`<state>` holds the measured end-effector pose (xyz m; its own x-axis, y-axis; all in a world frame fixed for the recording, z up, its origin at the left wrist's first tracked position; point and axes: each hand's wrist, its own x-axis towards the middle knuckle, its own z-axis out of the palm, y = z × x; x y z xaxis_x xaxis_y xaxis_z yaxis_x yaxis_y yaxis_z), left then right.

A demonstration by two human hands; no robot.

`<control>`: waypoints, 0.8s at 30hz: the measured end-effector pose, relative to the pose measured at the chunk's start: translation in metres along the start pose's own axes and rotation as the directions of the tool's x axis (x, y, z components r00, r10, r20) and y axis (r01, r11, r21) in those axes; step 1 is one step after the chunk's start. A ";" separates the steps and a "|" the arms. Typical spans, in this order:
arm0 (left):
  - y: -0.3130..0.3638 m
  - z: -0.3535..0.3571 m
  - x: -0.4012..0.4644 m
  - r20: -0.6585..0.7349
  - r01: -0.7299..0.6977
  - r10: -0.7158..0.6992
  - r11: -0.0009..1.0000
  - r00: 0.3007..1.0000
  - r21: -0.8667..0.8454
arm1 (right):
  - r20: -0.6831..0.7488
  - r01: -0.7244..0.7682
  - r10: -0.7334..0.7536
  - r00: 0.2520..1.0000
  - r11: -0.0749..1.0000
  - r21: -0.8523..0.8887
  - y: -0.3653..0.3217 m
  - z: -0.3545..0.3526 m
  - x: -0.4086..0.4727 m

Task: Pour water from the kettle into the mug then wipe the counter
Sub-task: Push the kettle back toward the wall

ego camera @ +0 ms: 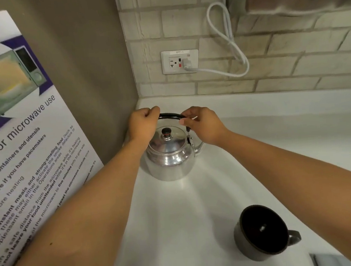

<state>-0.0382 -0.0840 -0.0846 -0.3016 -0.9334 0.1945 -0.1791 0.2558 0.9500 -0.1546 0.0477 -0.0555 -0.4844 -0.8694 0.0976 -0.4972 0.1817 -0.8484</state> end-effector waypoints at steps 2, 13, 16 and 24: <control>-0.001 -0.001 0.000 -0.008 -0.020 0.020 0.999 1.000 0.038 | -0.010 -0.001 0.001 1.000 1.000 -0.002 0.001 0.001 -0.003; 0.036 -0.022 -0.067 -0.060 -0.365 0.401 0.878 0.914 0.309 | -0.092 0.051 -0.052 0.994 0.999 -0.016 -0.005 -0.056 -0.093; 0.031 -0.022 -0.126 -0.004 -0.479 0.501 0.830 0.865 0.287 | -0.173 0.063 -0.067 0.983 0.998 -0.027 0.010 -0.080 -0.151; -0.061 -0.015 -0.288 0.524 -0.446 0.117 0.695 0.844 0.563 | -0.383 -0.287 0.181 0.906 0.927 -0.241 0.137 -0.094 -0.340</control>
<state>0.0735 0.1650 -0.1950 -0.7661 -0.6257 0.1472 -0.5175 0.7362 0.4362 -0.1263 0.4111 -0.1559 -0.8044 -0.5787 0.1340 -0.4955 0.5292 -0.6888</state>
